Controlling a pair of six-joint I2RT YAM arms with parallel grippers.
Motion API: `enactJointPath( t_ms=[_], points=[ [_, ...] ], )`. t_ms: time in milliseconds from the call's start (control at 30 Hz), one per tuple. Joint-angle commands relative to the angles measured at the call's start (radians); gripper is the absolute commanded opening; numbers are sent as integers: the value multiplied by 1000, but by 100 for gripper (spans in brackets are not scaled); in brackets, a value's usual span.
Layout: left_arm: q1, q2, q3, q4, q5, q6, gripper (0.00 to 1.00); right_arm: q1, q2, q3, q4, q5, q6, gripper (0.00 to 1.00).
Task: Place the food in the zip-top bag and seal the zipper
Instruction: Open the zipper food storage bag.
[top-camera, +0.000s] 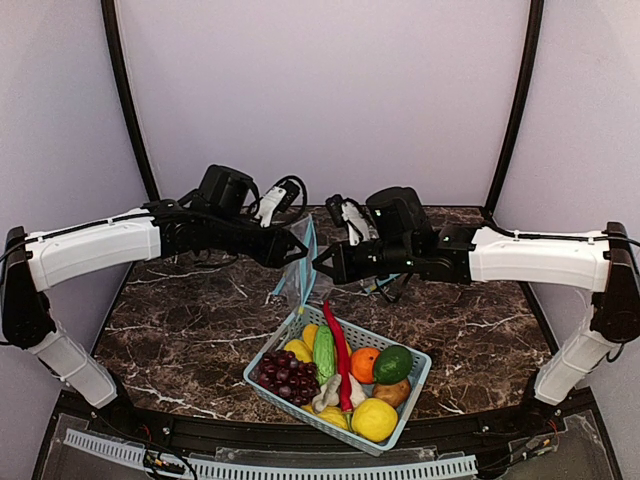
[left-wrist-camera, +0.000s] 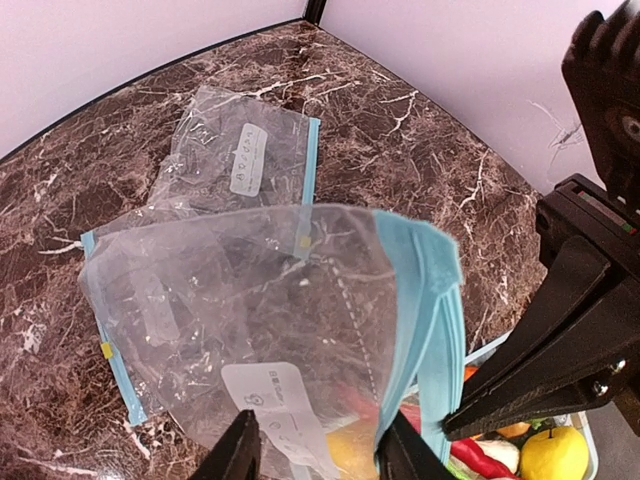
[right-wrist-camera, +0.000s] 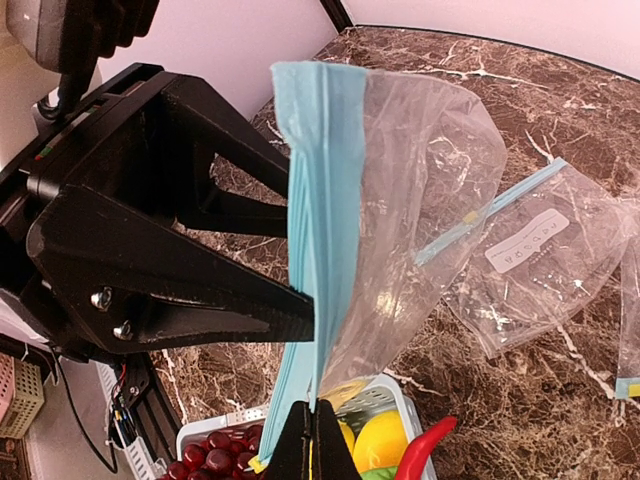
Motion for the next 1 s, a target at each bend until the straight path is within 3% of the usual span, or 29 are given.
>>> enactJointPath(
  t_ms=[0, 300, 533, 967],
  points=[
    [0, 5, 22, -22, 13, 3, 31, 5, -2, 18, 10, 23, 1, 0],
    [-6, -4, 20, -11, 44, -6, 2, 5, 10, 32, -50, 155, 47, 0],
    [-7, -45, 29, -52, -93, 31, 1, 5, 39, 63, -203, 407, 139, 0],
    [-7, -67, 40, -60, -59, 40, 1, 4, 75, 94, -266, 498, 161, 0]
  ],
)
